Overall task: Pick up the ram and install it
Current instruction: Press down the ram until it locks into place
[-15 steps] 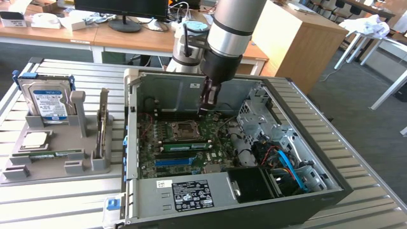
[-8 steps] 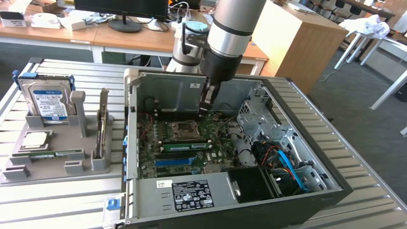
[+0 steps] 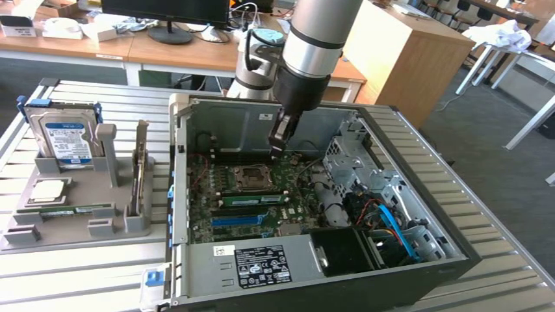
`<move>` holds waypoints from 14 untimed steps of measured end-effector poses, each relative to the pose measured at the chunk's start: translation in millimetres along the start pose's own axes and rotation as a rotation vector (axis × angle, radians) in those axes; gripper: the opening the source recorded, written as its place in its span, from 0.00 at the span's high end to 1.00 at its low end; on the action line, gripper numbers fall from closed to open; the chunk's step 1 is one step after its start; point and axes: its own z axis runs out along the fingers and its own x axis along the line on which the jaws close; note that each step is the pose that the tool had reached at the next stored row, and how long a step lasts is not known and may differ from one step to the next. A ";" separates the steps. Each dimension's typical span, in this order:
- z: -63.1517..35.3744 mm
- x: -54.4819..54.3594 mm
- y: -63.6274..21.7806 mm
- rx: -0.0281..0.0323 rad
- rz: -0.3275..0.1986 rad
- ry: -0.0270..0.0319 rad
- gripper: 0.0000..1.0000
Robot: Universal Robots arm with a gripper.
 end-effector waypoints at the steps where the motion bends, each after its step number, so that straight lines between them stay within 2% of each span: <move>1: 0.0 0.0 0.0 0.0007 0.014 -0.0006 0.90; 2: 0.0 0.0 0.0 0.0024 0.047 -0.0018 0.90; 14: 0.1 0.0 0.0 0.0114 0.227 -0.0089 0.90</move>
